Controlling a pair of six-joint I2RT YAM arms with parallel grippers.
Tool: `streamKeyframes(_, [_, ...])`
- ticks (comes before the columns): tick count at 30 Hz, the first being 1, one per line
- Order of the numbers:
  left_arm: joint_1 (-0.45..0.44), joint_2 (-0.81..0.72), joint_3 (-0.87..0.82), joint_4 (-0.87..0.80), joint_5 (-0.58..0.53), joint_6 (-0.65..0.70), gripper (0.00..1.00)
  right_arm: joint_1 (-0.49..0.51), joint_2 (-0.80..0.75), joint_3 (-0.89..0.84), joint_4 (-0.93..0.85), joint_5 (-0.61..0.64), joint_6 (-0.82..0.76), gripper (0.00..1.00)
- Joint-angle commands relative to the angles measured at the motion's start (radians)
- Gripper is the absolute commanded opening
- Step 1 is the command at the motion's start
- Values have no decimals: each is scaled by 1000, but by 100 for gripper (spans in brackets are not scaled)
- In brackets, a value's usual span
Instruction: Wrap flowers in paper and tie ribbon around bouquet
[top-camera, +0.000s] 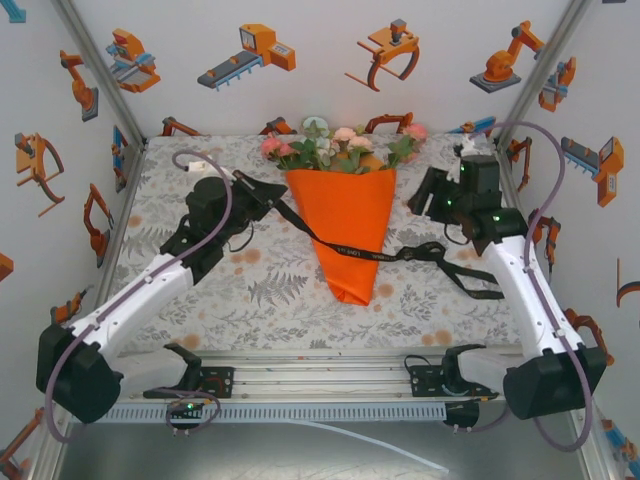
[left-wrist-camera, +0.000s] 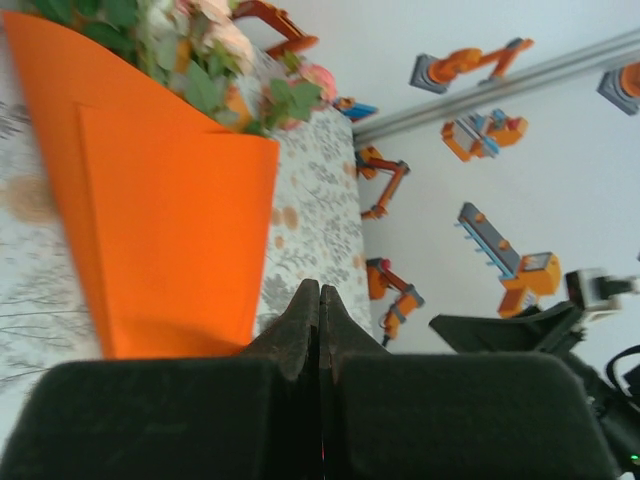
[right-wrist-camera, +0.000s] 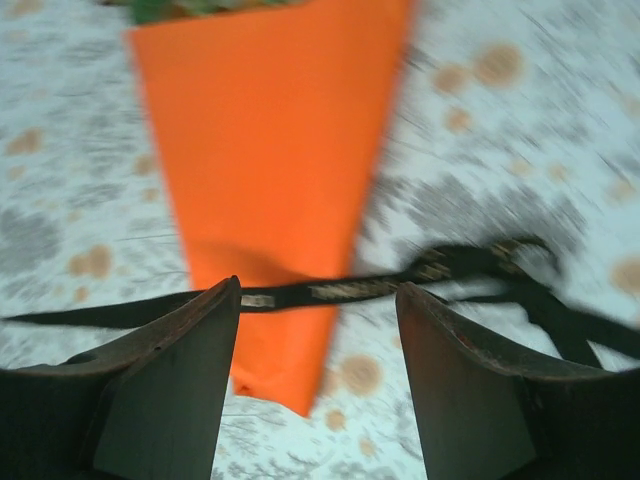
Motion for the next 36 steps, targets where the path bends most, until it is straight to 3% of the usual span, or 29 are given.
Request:
streamKeyframes(1, [34,-50,-27,-83,-20,70,0,-78,-12,-96,-121,65,37,60])
streamKeyframes(10, [106,-117,-46,-167,-7,86,0,-269,76,-284,-44,41,26,62])
streamKeyframes(15, [126,-133,-56,-183,8,80,0,-428,172,-301,-11,-47,197,61])
streamKeyframes(21, [135,-115,-64,-165,22,62,0,-430,267,-295,13,-35,394,59])
streamKeyframes(24, [134,-109,-63,-163,29,60,0,-427,326,-287,42,-100,454,57])
streamKeyframes(33, [140,-122,-67,-177,12,53,0,-394,450,-260,-35,-55,507,57])
streamKeyframes(34, [141,-122,-66,-177,13,54,0,-393,454,-264,-34,-48,511,54])
streamKeyframes(36, [141,-117,-64,-177,16,50,0,-393,458,-286,8,-42,508,36])
